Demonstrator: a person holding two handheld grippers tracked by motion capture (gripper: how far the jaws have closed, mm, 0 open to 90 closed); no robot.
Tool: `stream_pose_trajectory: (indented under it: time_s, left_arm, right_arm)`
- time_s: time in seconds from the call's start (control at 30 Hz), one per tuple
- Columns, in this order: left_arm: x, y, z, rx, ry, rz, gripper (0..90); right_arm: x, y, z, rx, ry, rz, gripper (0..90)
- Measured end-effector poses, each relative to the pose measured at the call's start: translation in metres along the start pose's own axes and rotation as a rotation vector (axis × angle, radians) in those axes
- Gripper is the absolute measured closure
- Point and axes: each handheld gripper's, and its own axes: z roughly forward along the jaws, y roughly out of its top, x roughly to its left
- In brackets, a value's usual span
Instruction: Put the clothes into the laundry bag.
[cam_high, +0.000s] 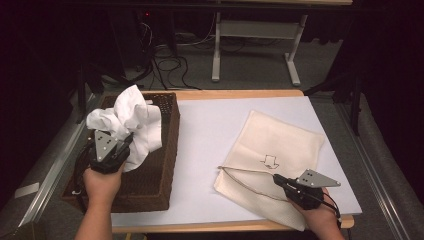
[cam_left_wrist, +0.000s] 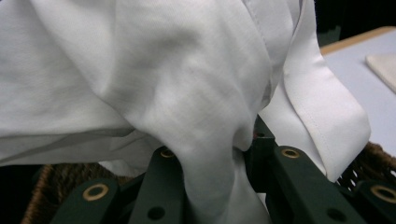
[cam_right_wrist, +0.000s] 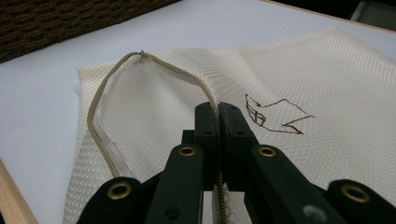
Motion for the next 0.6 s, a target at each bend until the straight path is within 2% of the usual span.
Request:
stream_pose_trajectory:
  time_s: [0.13, 0.5, 0.6]
  left_arm:
    - [0.0014, -0.0005, -0.0054, -0.051, 0.008, -0.013, 74.5]
    - [0.0001, -0.0006, -0.0103, -0.089, 0.027, -0.004, 74.4]
    - [-0.0003, 0.0028, -0.0101, -0.098, 0.013, 0.005, 74.5]
  right_arm:
    - [0.0001, -0.0001, 0.0003, 0.000, 0.000, 0.000, 87.5]
    - [0.0005, -0.0003, 0.0005, -0.003, -0.003, 0.005, 87.5]
    - [0.0002, -0.0001, 0.0004, -0.001, -0.004, 0.005, 87.5]
